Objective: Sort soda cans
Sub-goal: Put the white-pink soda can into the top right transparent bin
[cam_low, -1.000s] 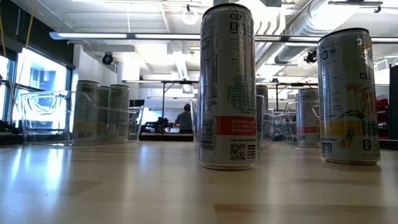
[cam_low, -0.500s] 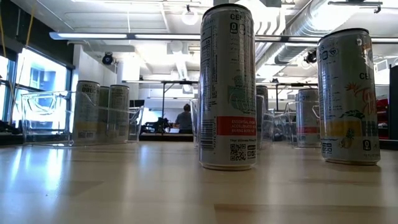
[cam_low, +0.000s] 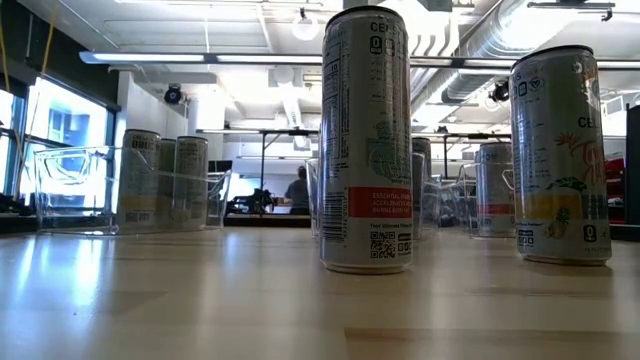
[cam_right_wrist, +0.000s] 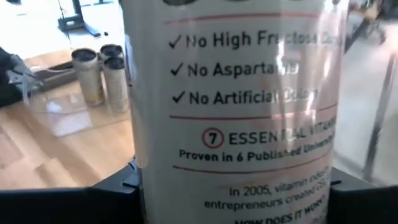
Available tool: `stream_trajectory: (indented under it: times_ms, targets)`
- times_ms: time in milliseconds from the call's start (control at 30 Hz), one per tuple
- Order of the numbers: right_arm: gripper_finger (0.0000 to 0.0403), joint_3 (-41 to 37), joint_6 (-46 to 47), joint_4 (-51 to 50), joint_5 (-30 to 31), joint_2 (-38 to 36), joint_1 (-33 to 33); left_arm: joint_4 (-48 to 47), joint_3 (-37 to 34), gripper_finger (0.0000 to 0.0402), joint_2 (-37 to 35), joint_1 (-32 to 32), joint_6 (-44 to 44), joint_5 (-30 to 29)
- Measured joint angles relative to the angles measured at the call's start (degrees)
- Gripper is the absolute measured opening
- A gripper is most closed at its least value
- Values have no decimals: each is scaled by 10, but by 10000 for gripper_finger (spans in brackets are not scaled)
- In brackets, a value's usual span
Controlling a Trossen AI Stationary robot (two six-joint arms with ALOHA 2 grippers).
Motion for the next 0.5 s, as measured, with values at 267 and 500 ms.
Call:
stream_trajectory:
  times_ms: [267, 500]
  targets:
    - [221, -281, 270, 72, 38, -135, 43, 220, -109, 382, 15, 24, -64, -1]
    - [221, -407, 163, 250, 59, -225, -3, 218, -9, 382, 125, 26, -78, 3]
